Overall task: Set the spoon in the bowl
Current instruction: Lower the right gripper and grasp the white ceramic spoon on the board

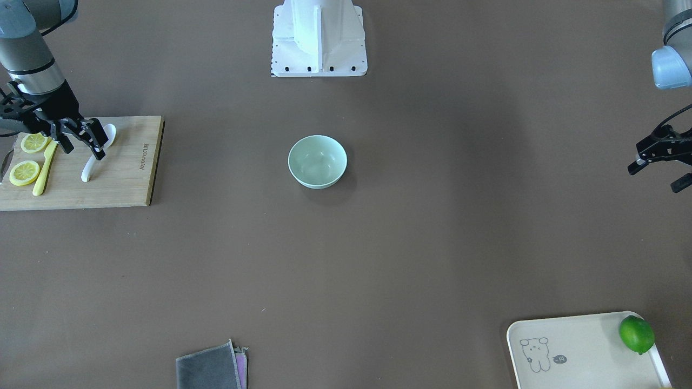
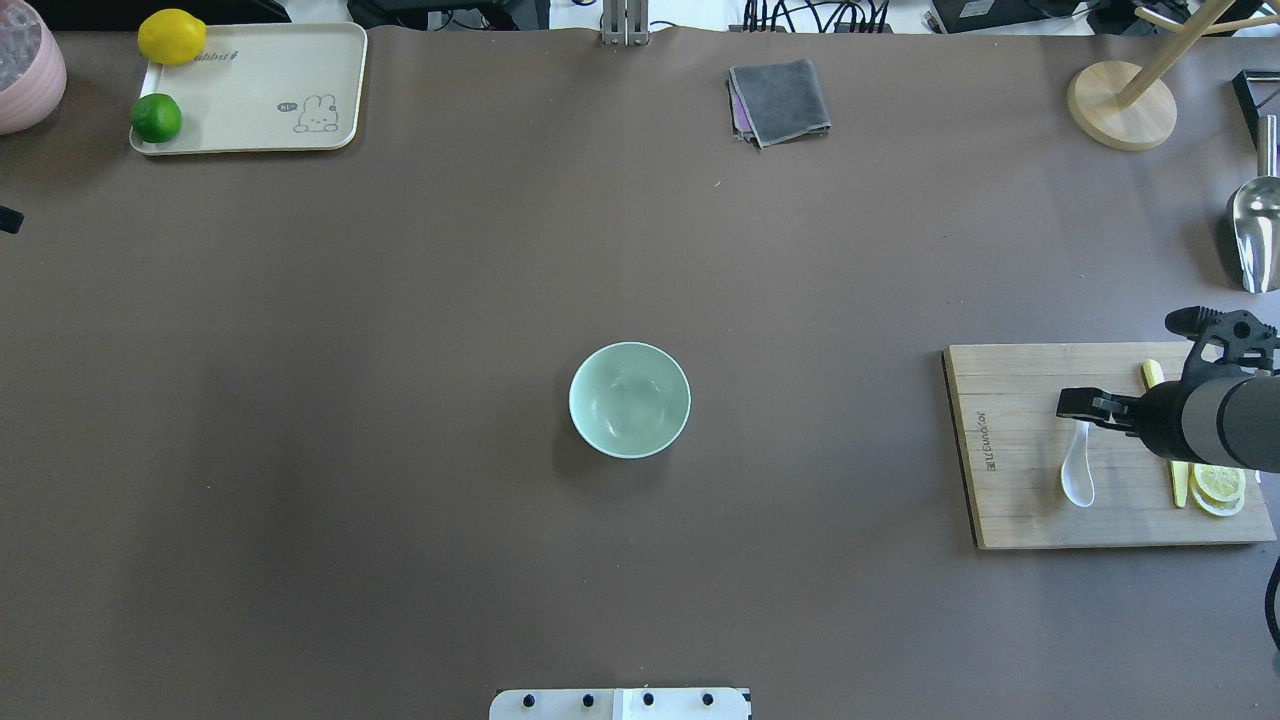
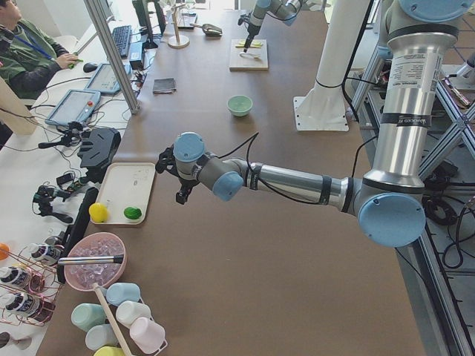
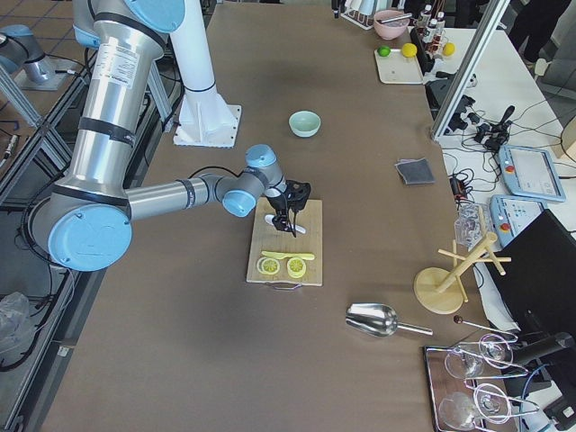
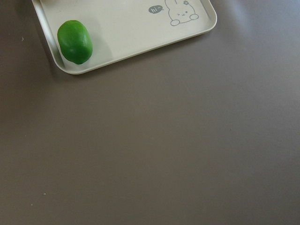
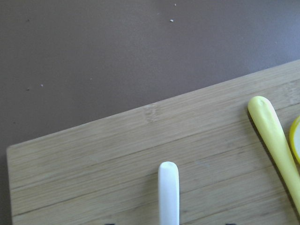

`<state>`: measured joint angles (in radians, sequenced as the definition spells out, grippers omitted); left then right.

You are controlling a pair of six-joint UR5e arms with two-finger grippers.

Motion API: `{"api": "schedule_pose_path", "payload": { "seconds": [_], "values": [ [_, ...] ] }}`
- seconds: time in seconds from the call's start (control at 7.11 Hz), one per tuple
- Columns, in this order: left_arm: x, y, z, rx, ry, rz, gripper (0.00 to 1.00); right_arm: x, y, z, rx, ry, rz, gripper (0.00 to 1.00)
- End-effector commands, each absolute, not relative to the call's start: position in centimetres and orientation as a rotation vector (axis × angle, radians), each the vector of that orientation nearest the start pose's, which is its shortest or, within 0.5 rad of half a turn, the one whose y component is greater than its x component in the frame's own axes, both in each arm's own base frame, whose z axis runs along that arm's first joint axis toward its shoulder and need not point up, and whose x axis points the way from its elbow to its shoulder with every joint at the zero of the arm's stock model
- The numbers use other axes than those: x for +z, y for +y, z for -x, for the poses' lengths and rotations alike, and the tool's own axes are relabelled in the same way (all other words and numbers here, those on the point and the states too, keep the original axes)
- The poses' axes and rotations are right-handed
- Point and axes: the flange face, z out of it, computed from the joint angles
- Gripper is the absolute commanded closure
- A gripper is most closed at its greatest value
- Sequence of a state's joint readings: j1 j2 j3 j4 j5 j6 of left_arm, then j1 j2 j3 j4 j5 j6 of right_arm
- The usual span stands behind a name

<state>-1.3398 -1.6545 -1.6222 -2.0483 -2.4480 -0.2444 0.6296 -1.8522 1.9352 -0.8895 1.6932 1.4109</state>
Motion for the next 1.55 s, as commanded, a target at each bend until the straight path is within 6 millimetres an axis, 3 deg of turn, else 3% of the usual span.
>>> {"api": "schedule_pose_path", "payload": {
  "seconds": [0.0, 0.14, 0.28, 0.42, 0.7, 0.84, 0.98, 1.12, 1.41],
  "values": [
    [52.9, -54.1, -6.8, 0.258, 0.959, -0.356, 0.02, 54.9, -33.2, 27.8, 0.406, -0.732, -0.192, 0.20],
    [53.0, -54.0, -6.8, 0.258, 0.961, -0.357, 0.02, 54.9, -33.0, 28.1, 0.439, -0.732, -0.190, 0.41],
    [53.4, -53.6, -6.7, 0.257, 0.960, -0.355, 0.02, 54.9, -32.7, 28.6, 0.465, -0.732, -0.195, 0.74],
    [53.3, -53.7, -6.8, 0.258, 0.961, -0.358, 0.02, 54.9, -32.7, 28.7, 0.463, -0.729, -0.195, 1.00],
    [53.5, -53.6, -6.8, 0.258, 0.961, -0.354, 0.02, 54.1, -32.8, 28.8, 0.464, -0.746, -0.198, 1.00],
    [53.5, -53.6, -6.8, 0.258, 0.961, -0.354, 0.02, 52.2, -32.8, 28.9, 0.458, -0.773, -0.199, 1.00],
    [53.5, -53.6, -6.8, 0.258, 0.961, -0.354, 0.02, 48.7, -33.3, 29.7, 0.458, -0.773, -0.197, 1.00],
    [53.5, -53.6, -6.8, 0.258, 0.961, -0.354, 0.02, 43.9, -34.9, 32.3, 0.492, -0.765, -0.180, 1.00],
    [53.4, -53.7, -6.9, 0.257, 0.961, -0.352, 0.02, 32.2, -38.2, 40.0, 0.613, -0.698, -0.108, 1.00]
  ]
}}
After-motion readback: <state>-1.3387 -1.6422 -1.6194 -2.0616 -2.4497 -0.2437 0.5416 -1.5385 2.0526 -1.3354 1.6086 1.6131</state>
